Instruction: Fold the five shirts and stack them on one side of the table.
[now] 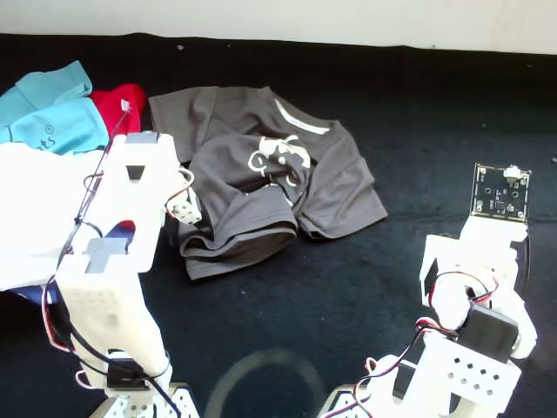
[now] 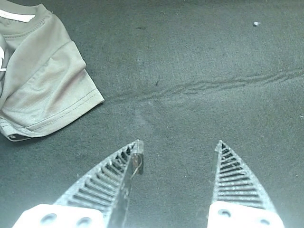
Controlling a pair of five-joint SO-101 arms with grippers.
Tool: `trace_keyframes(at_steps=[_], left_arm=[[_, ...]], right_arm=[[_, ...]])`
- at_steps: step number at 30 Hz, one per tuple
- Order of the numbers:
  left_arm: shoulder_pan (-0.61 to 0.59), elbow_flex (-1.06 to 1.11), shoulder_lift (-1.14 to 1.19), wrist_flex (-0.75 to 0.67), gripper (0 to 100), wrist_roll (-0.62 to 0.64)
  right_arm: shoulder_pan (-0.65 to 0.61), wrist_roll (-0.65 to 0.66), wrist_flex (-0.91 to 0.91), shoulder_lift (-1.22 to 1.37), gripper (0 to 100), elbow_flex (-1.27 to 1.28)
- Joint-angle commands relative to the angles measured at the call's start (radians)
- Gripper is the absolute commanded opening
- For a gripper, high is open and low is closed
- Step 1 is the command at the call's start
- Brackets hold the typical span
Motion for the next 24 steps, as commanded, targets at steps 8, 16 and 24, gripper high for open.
trace_keyframes(at_steps=[8,16,24], left_arm=[[0.033,-0.104,0.021,0.08,2,0.003],[0.033,-0.429,0.021,0.311,2,-0.002],[0.039,-0.51,0.031,0.365,8,-0.002]], right_arm=[[-0.008,-0.006,0.001,-0.007,23.7,0.042],[-0.007,-0.006,-0.005,-0.007,23.7,0.101],[-0.008,-0.008,-0.005,-0.007,23.7,0.101]])
